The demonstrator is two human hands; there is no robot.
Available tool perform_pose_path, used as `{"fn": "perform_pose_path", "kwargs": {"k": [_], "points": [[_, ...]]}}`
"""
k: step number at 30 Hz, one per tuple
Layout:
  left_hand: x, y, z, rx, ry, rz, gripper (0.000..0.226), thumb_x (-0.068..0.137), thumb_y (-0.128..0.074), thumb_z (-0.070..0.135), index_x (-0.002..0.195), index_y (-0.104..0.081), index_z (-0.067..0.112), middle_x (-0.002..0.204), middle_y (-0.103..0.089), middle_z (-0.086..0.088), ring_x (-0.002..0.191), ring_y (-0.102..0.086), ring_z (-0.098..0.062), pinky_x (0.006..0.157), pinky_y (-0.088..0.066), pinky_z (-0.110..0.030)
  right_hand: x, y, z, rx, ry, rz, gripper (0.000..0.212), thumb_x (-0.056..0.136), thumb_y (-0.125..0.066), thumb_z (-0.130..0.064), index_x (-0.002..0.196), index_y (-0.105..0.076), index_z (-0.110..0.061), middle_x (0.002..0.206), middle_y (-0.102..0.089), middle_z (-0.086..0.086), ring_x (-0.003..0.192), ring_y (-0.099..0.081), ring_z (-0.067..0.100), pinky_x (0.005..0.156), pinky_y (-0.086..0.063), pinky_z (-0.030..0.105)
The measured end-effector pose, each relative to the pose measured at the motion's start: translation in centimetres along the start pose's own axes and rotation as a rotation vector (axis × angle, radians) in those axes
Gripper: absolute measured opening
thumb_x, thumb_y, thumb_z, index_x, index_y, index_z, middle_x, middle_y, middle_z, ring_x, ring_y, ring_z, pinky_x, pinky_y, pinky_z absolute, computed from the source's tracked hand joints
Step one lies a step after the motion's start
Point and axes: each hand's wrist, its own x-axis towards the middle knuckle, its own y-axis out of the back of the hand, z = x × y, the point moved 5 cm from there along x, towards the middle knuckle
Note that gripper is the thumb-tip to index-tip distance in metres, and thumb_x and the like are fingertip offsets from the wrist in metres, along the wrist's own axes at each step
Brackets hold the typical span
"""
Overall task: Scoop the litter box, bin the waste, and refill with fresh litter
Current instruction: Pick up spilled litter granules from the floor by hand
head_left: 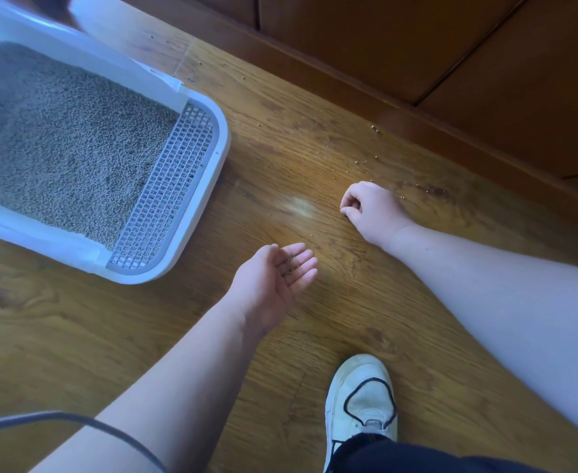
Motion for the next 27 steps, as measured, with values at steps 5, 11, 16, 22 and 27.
{"fn": "perform_pose_path", "kwargs": {"k": [5,11,16,22,27], "points": [[0.1,0.3,-0.3,0.001,0.002,0.014,0.041,0.102,-0.034,0.021,0.115,-0.063,-0.005,0.113,-0.069,-0.023,0.100,-0.071,-0.030,0.085,-0.058,-0.039,-0.4,-0.8,-0.6,-0.124,0.076,-0.015,0.013,0.099,-0.051,-0.018,0.087,-0.053,-0.020,0.097,-0.052,-0.002,0.090,-0.055,0.026,0.079,-0.048,0.039],[0.2,-0.1,-1.0,0.010,0.004,-0.003,0.040,0.103,-0.034,0.022,0.111,-0.062,-0.006,0.106,-0.069,-0.020,0.093,-0.071,-0.028,0.078,-0.058,-0.038,-5.4,0.0,-7.1,0.139,0.383,0.045,0.010,0.090,-0.049,-0.015,0.090,-0.059,-0.018,0.092,-0.051,-0.005,0.082,-0.056,0.024,0.076,-0.047,0.037],[0.6,-0.5,-1.4,-0.001,0.005,-0.065,0.039,0.099,-0.038,0.014,0.120,-0.055,-0.013,0.113,-0.063,-0.032,0.100,-0.068,-0.036,0.085,-0.056,-0.045,-9.5,-1.6,-9.1,0.177,0.478,-0.066,0.014,0.090,-0.050,-0.019,0.095,-0.064,-0.020,0.090,-0.053,-0.009,0.088,-0.055,0.017,0.079,-0.047,0.034],[0.6,-0.1,-1.6,0.023,0.032,-0.004,0.040,0.102,-0.035,0.022,0.112,-0.063,-0.004,0.107,-0.070,-0.021,0.097,-0.071,-0.029,0.087,-0.056,-0.041,-4.3,0.6,-0.5,0.213,-0.018,0.189,0.012,0.095,-0.054,-0.014,0.096,-0.064,-0.022,0.092,-0.051,-0.012,0.077,-0.051,0.009,0.076,-0.048,0.032],[0.2,0.2,-1.1,0.026,0.019,0.011,0.040,0.102,-0.033,0.020,0.112,-0.063,-0.005,0.109,-0.070,-0.022,0.100,-0.070,-0.030,0.085,-0.056,-0.040,-2.9,0.1,1.1,0.110,-0.107,0.127,0.004,0.096,-0.058,-0.018,0.100,-0.059,-0.021,0.098,-0.052,-0.006,0.079,-0.053,0.014,0.074,-0.046,0.030]]}}
